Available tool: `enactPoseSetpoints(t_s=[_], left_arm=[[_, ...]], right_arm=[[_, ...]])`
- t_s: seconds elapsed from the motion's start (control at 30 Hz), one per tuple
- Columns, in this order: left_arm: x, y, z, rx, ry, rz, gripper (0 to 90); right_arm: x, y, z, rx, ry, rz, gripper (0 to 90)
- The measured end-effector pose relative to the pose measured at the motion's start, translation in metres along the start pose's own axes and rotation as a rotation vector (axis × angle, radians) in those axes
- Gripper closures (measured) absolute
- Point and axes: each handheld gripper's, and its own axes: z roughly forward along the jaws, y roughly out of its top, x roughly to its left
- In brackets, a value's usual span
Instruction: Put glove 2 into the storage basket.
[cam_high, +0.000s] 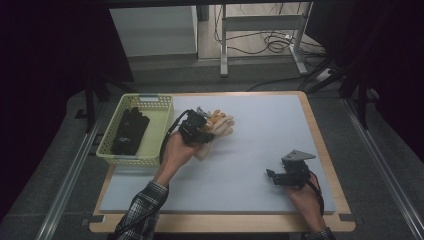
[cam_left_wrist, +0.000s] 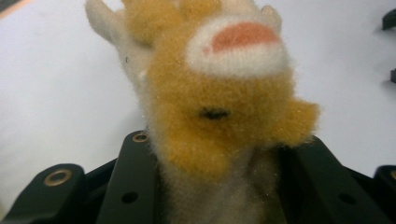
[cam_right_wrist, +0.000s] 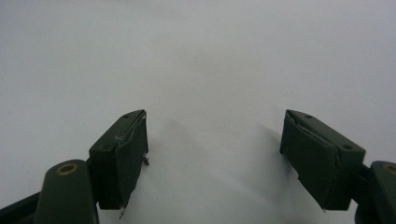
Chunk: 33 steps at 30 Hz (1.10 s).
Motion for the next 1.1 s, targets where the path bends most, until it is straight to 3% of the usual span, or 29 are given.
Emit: enactPoseSetpoints(t_s=[0.4, 1.1], left_arm=[[0.025, -0.001, -0.026, -0.005, 0.067, -0.043, 61.9], [0.067, -0.016, -0.061, -0.007, 0.158, -0.117, 61.7]], right_arm=[[0.000, 0.000, 0.000, 0.000, 0.000, 0.000, 23.1], [0.000, 0.000, 0.000, 0.000, 0.000, 0.000, 23.1]])
